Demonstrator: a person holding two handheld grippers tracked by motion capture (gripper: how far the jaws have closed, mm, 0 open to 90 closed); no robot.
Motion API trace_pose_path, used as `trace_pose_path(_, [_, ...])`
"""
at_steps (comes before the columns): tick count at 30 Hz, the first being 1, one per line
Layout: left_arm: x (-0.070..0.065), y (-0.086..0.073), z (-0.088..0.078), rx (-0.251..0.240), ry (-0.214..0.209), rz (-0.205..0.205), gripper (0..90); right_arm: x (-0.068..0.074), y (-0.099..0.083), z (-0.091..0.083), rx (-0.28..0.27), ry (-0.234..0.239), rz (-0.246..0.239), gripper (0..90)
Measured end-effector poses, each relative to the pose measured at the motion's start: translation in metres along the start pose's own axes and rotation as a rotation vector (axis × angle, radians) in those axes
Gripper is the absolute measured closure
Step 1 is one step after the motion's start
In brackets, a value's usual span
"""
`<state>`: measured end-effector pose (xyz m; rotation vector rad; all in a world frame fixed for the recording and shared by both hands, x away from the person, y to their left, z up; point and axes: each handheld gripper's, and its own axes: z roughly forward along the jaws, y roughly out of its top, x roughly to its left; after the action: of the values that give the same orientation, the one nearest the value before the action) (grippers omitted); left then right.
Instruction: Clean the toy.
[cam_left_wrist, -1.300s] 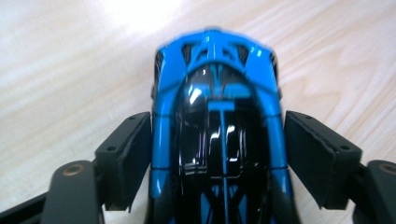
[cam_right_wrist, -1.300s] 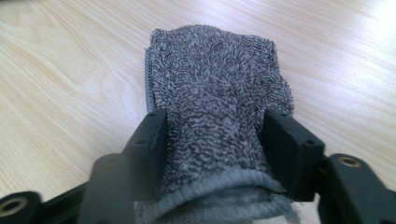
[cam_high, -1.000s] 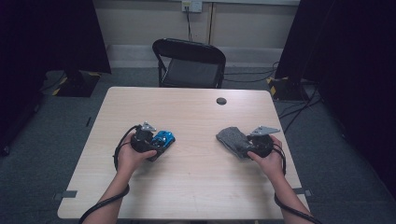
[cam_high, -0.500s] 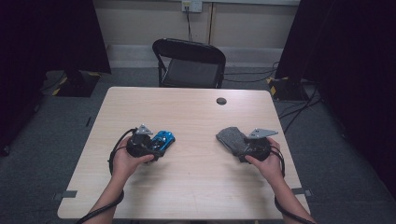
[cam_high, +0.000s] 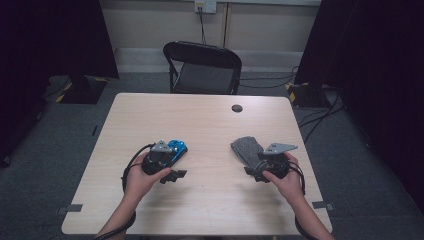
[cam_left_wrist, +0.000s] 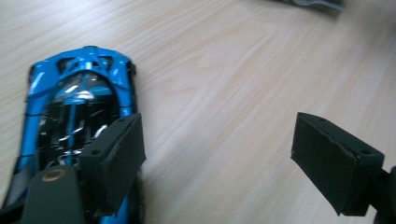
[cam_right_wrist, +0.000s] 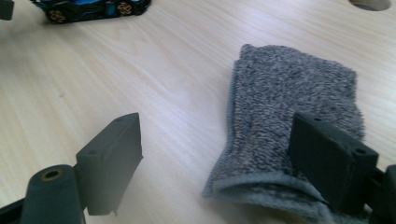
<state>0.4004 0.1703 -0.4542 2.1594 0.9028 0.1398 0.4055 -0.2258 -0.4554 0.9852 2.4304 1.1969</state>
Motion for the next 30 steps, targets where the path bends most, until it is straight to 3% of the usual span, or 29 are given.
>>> trace_pose_path(11, [-0.013,-0.002,0.005,0.017,-0.029,0.044,16.9,0.010,0.005,-0.003,0.012,0.016,-0.040,16.7])
trace_pose_path(30, [-0.037,-0.002,0.014,0.033,-0.077,0.110,17.1,0.038,0.009,0.005,0.016,0.102,-0.092,17.0])
